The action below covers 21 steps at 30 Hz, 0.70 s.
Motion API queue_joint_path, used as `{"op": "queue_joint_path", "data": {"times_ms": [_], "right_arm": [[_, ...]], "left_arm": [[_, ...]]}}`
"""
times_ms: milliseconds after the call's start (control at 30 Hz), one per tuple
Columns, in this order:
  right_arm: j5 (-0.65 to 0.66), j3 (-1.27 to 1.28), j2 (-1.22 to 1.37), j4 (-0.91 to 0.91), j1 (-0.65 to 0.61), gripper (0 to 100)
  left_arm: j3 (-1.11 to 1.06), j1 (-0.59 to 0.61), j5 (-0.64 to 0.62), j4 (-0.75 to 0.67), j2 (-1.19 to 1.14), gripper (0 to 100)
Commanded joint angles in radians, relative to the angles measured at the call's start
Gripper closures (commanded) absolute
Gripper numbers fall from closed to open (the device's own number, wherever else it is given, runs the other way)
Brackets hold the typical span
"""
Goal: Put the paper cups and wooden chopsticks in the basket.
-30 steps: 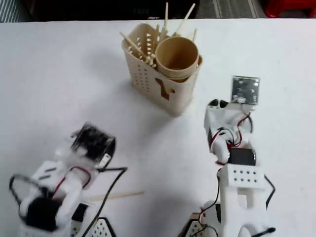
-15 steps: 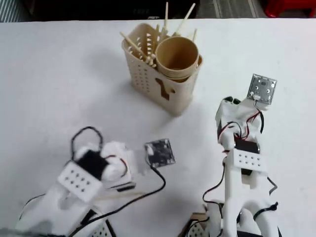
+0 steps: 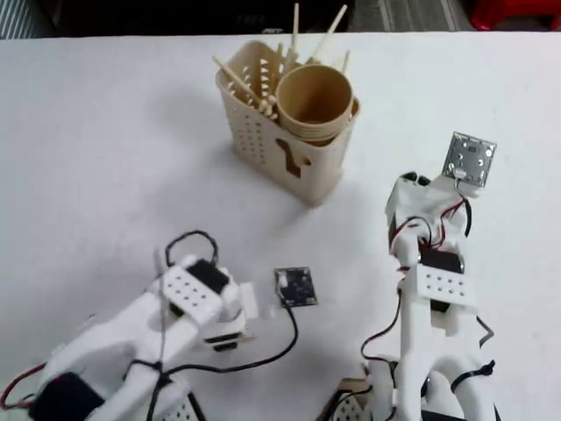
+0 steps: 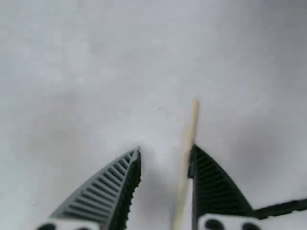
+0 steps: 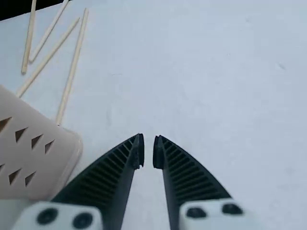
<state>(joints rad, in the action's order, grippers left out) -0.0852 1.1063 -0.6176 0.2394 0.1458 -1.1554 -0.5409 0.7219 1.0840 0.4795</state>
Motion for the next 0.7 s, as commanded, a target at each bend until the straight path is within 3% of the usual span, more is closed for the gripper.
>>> {"op": "queue_joint_path", "data": {"times_ms": [0,100,267,667], "right_arm": [[-0.009,-0.011,-0.004,-0.021,0.007,94.6],[-0.009,-0.011,-0.004,-0.021,0.007,94.6],[-0.009,-0.011,-0.004,-0.021,0.007,94.6],[-0.009,-0.012,-0.004,-0.021,0.007,94.6]], "left_arm": [[0.072,-0.013,0.000,-0.044,-0.114,92],[0.107,-0.015,0.000,-0.041,-0.182,98],[0.166,0.010,0.005,0.025,-0.189,98],[0.600,0.191,0.100,0.400,0.108,98]]}}
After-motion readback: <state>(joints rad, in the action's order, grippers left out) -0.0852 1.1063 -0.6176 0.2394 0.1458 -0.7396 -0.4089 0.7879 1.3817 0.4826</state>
